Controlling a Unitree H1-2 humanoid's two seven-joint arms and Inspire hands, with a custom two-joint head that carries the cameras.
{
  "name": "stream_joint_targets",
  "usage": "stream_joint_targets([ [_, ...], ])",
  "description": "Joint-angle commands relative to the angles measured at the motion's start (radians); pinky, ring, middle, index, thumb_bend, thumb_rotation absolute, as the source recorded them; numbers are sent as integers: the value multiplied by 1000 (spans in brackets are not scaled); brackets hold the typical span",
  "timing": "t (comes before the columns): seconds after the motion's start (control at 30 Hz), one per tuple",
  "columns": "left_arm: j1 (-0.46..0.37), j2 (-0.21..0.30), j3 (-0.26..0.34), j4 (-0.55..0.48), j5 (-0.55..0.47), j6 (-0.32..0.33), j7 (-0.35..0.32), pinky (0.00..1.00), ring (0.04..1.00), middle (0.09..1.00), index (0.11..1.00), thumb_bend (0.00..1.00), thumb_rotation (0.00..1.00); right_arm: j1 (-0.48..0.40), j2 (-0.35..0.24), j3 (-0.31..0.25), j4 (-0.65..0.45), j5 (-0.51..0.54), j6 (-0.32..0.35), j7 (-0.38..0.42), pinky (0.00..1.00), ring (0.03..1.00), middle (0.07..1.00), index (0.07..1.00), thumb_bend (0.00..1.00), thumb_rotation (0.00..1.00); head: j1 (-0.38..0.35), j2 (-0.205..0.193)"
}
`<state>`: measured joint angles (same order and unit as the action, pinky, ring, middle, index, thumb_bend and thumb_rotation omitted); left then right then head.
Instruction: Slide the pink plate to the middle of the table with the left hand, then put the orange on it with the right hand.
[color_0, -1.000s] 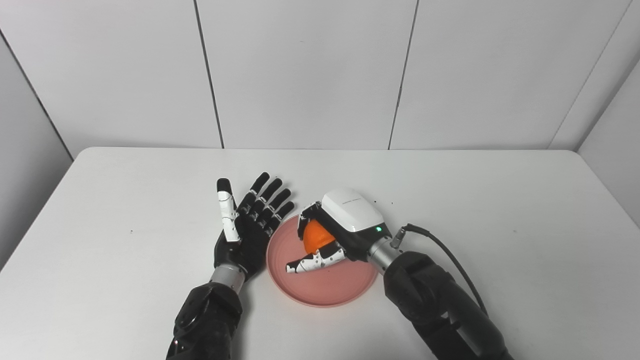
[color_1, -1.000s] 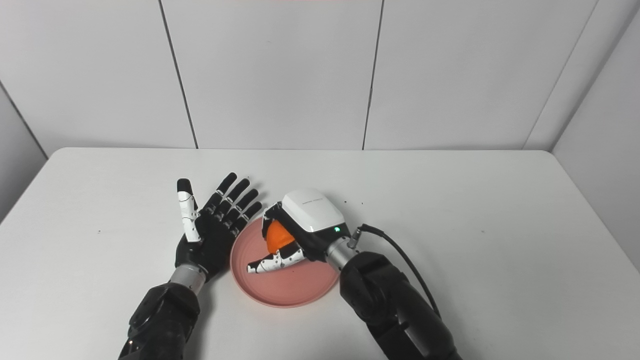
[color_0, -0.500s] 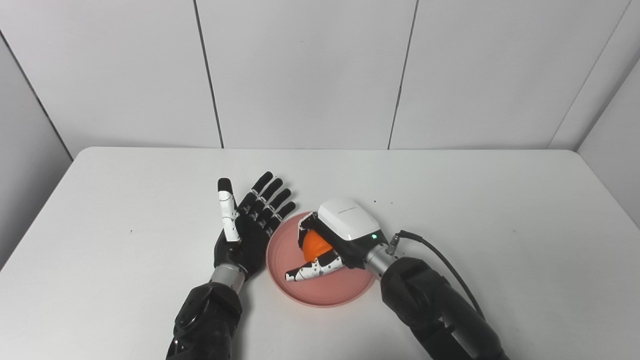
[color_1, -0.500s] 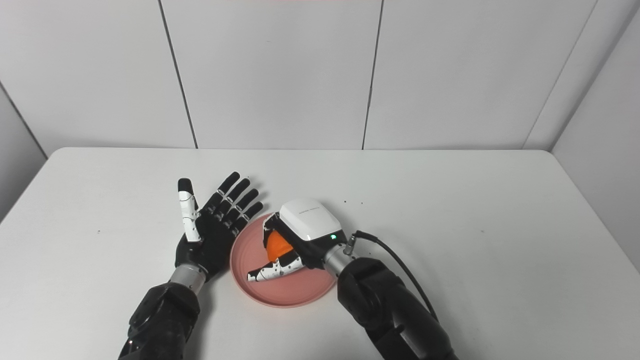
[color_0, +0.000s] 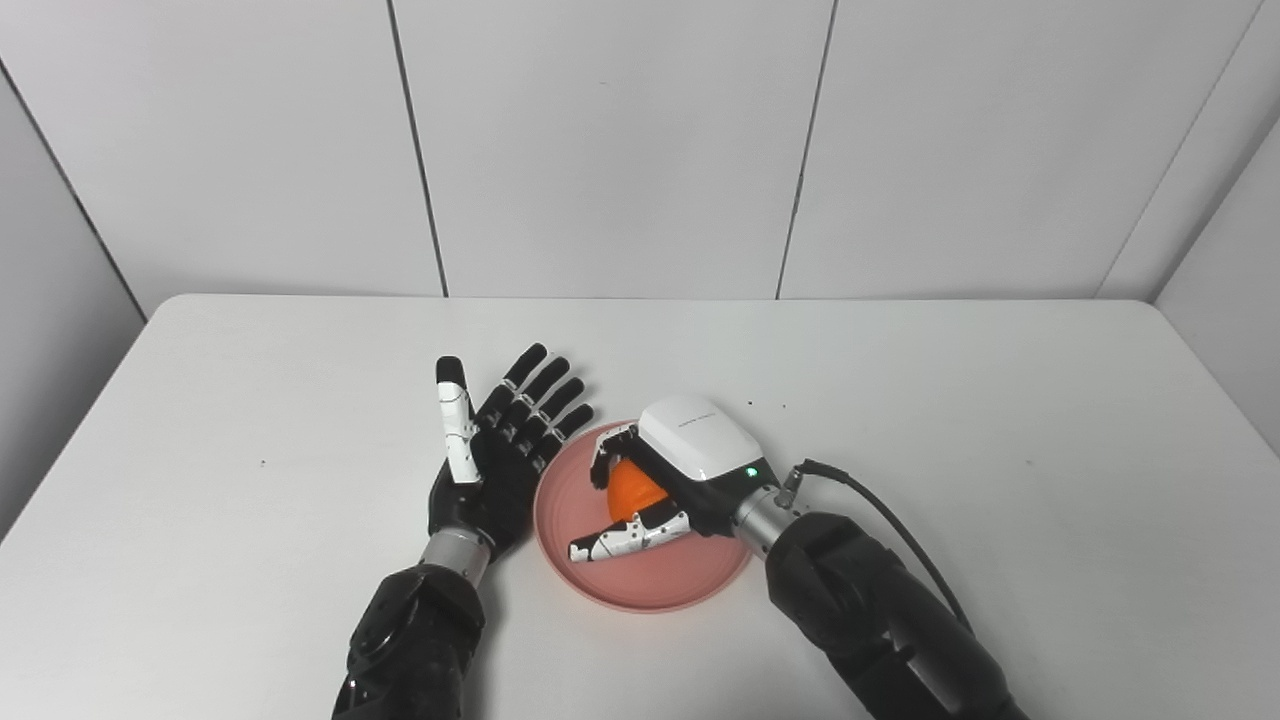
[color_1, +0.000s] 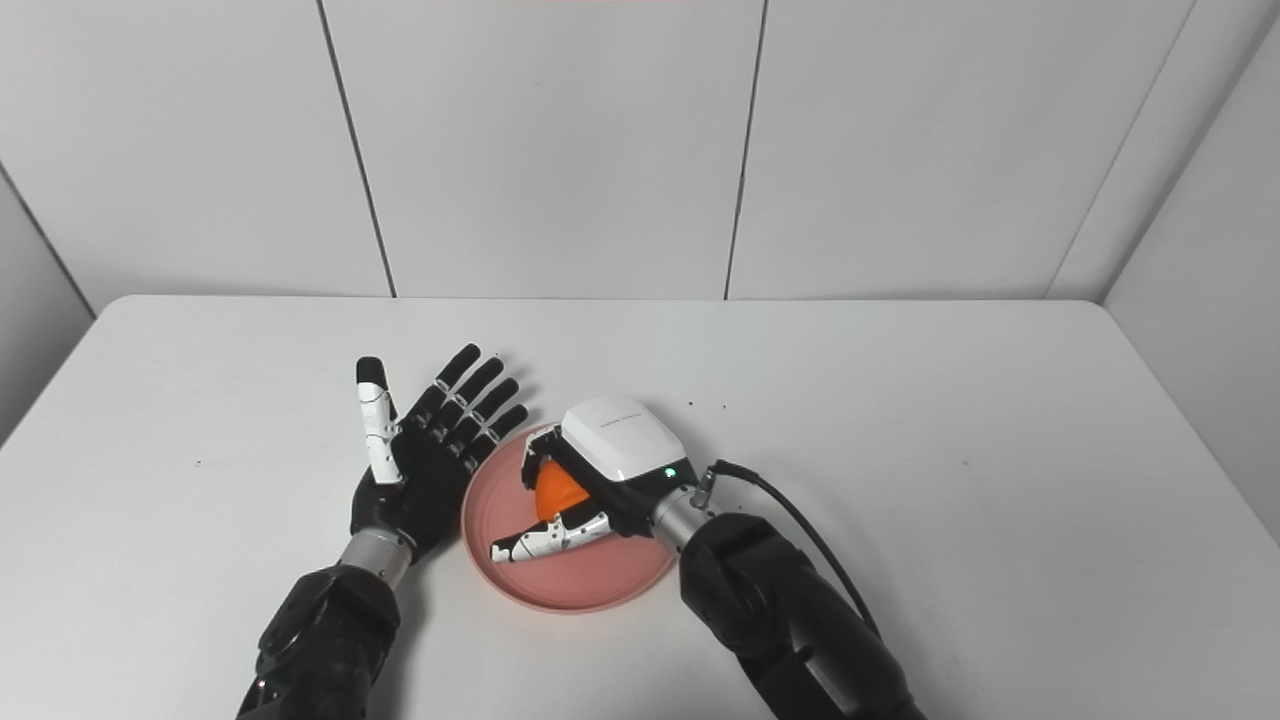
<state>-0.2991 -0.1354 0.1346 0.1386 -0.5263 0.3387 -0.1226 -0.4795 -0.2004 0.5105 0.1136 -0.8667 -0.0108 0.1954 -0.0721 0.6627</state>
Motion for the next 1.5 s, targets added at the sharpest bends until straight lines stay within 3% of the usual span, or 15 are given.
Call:
stream_joint_targets([
  [0.0, 39, -1, -4, 48, 25, 43, 31, 761, 838, 852, 833, 898, 904, -38, -2, -15, -28, 20, -51, -32, 247, 309, 374, 416, 796, 830, 1, 0],
  [0.03, 39, -1, -2, 49, 21, 45, 31, 759, 836, 850, 834, 898, 904, -37, -1, -17, -28, 22, -54, -37, 249, 310, 374, 414, 805, 835, 1, 0],
  [0.27, 37, -3, 5, 51, 15, 53, 37, 678, 794, 818, 836, 900, 878, -38, -11, -11, -13, 2, -79, -90, 476, 547, 611, 623, 961, 957, 0, 0],
  [0.5, 35, -2, 8, 55, 4, 56, 34, 730, 817, 821, 843, 893, 877, -41, -14, -15, 0, -4, -100, -107, 494, 576, 647, 669, 980, 1000, 0, -2],
  [0.77, 33, -2, 6, 52, 6, 57, 36, 715, 820, 830, 835, 889, 885, -47, -17, -18, 7, 9, -123, -113, 509, 600, 664, 684, 973, 1000, 0, -2],
  [0.93, 30, -4, 7, 53, 6, 57, 39, 738, 834, 836, 836, 896, 874, -50, -16, -25, -8, 16, -125, -103, 565, 654, 689, 699, 977, 1000, 1, -1],
  [1.17, 27, -1, 7, 57, 9, 48, 35, 845, 874, 872, 823, 903, 884, -45, -8, -58, -16, 45, -142, -142, 638, 697, 722, 709, 953, 1000, 1, 0],
  [1.47, 21, 2, 12, 63, 11, 47, 42, 897, 865, 896, 838, 925, 894, -51, -7, -88, -46, 56, -147, -161, 638, 695, 727, 725, 943, 1000, 0, -1],
])
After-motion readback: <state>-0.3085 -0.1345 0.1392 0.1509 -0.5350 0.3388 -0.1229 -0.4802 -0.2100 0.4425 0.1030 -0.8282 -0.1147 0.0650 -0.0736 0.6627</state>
